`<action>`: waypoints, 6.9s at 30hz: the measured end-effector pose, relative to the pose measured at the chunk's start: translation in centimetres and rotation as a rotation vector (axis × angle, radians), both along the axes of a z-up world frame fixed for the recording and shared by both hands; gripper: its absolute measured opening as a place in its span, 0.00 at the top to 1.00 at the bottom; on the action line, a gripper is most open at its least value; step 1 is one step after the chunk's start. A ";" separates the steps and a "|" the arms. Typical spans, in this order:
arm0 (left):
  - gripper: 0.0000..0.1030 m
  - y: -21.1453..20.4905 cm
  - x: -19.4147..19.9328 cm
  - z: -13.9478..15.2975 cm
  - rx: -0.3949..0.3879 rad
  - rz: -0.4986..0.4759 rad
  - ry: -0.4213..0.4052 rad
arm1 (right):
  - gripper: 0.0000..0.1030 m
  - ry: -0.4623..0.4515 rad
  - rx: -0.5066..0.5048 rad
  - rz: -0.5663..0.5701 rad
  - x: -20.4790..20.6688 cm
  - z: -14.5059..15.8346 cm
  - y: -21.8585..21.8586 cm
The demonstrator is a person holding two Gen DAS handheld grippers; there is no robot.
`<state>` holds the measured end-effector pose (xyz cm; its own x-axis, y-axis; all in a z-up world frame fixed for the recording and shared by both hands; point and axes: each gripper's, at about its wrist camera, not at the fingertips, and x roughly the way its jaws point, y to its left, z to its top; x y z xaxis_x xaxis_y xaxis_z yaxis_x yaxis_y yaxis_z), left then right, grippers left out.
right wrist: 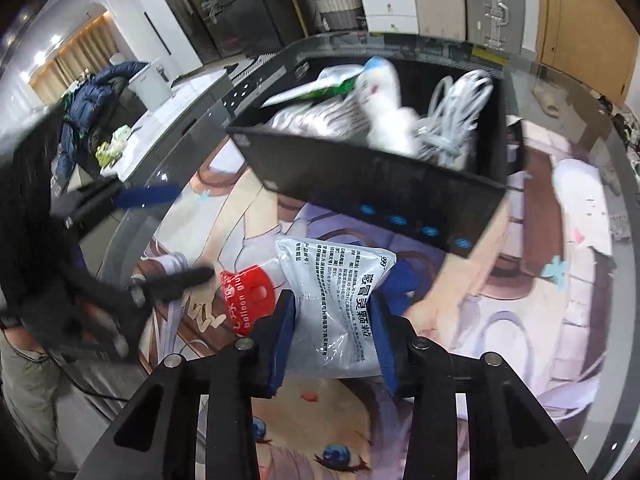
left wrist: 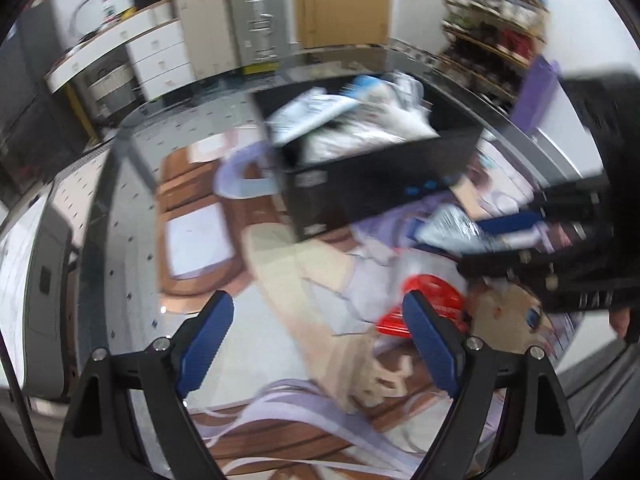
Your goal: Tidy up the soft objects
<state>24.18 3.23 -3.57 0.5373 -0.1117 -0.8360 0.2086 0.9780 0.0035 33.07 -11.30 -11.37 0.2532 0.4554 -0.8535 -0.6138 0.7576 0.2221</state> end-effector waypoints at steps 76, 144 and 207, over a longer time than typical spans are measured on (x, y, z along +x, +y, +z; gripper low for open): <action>0.59 -0.9 4.3 9.2 -0.050 0.184 -0.299 | 0.64 -0.429 0.076 -0.227 -0.3 12.6 -0.9; 0.00 -3.2 -17.8 9.1 -0.111 0.280 -0.686 | 0.01 -0.693 0.289 -0.276 -23.2 10.9 -10.1; 0.00 -5.6 -25.1 6.3 -0.087 0.185 -0.749 | 0.01 -0.763 0.321 -0.253 -29.8 8.6 -10.3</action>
